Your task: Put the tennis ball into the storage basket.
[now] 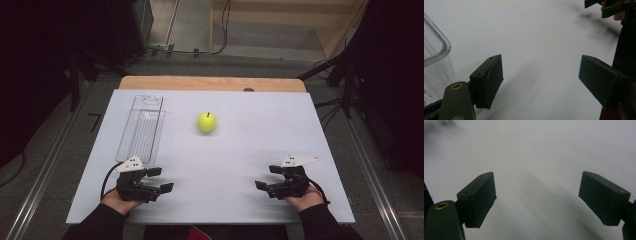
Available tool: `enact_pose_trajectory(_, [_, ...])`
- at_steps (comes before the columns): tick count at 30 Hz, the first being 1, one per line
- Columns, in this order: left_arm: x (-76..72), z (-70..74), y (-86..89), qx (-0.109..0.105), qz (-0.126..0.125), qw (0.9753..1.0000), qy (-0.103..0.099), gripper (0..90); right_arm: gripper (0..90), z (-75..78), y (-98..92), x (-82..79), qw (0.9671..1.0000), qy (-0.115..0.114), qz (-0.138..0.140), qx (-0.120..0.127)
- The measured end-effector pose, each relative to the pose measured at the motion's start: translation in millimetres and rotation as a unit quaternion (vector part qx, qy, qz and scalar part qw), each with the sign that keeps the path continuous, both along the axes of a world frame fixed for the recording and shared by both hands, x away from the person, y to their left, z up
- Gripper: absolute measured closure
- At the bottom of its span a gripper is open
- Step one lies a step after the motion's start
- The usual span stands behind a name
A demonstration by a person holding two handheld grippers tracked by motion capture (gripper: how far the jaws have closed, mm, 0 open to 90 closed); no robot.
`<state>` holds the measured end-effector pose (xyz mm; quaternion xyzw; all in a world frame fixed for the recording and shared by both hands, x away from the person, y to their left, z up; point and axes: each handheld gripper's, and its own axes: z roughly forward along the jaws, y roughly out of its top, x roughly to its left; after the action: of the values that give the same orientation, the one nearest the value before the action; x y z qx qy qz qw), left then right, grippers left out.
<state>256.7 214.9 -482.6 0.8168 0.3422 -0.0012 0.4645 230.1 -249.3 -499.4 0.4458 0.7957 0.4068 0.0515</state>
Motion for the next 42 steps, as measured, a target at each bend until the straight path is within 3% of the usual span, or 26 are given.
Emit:
enact_pose_trajectory(8, [2.8, 1.4, -0.2, 0.006, -0.006, 0.9999, 0.013, 20.2, 12.6, 1.0, -1.7, -0.1, 1.0000, -0.002, -0.003, 0.000])
enact_pose_trajectory(12, [1.5, 1.0, -0.6, 0.007, -0.003, 0.9999, 0.012, 20.2, 12.6, 1.5, -2.7, 1.2, 0.9998, 0.008, 0.000, 0.018])
enact_pose_trajectory(20, [0.6, 2.8, -0.7, 0.003, -0.004, 1.0000, 0.008, 19.9, 12.6, 2.2, -3.6, -0.1, 0.9999, 0.004, 0.001, 0.010])
enact_pose_trajectory(26, [1.8, 2.6, 0.7, 0.004, -0.003, 1.0000, 0.005, 19.5, 12.6, 2.1, -5.8, -0.6, 0.9998, 0.007, 0.002, 0.020])
enact_pose_trajectory(42, [4.3, 4.2, 0.4, 0.003, 0.000, 0.9999, 0.013, 19.6, 12.7, 2.5, -6.1, -2.0, 0.9999, 0.004, -0.002, 0.013])
